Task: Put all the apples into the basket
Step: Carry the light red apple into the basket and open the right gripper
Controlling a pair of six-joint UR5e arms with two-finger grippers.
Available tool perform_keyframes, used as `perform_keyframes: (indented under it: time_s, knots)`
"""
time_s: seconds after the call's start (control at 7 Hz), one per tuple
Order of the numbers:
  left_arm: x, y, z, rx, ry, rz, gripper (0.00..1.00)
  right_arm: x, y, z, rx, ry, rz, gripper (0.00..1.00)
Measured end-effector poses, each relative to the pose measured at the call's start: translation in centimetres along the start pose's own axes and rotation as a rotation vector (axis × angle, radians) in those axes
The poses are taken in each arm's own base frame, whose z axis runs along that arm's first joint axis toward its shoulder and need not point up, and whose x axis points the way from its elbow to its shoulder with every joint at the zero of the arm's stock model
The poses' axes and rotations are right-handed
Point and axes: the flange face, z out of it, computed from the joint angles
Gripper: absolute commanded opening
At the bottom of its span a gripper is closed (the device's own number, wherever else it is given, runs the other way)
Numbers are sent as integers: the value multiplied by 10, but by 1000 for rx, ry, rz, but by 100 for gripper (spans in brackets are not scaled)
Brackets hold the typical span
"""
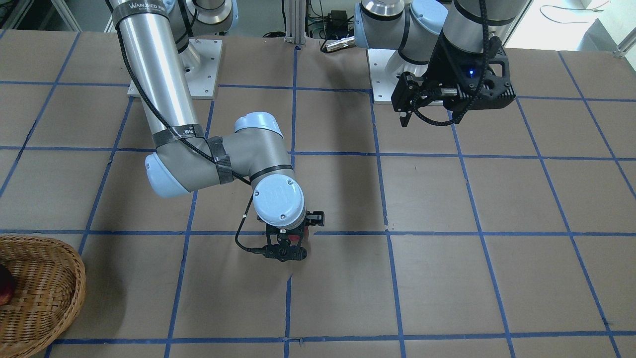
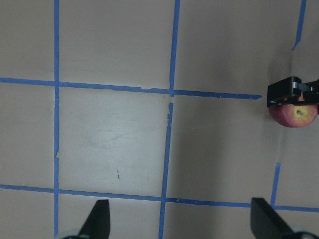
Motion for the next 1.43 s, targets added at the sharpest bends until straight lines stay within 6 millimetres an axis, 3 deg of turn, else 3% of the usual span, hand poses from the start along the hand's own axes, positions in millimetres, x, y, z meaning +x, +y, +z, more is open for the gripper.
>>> perform_keyframes:
  time_s: [0.14,0.29,0.43,0.57,0.71,0.86,1.0,1.14,1.43]
  knots:
    - [0,0,0,0,0,0,100,3,0,-13,31,12,-6,0]
    - [0,0,0,0,0,0,100,16,1,-45,77,9,-4,0]
    - [0,0,0,0,0,-1,100,48,1,-90,115,-5,-1,0]
    - [-1,0,0,0,0,-1,100,107,-3,-138,135,-14,0,0]
    - [-1,0,0,1,0,-1,100,182,-8,-179,154,-1,10,0]
    - [-1,0,-1,2,1,-1,100,252,-13,-204,171,25,31,0]
    - [-1,-1,-1,3,1,-3,100,318,-26,-213,195,48,38,0]
    - [-1,-1,-1,3,0,-3,100,373,-48,-206,235,73,14,0]
    - [-1,-1,0,1,0,-3,100,453,-90,-174,290,125,-13,0]
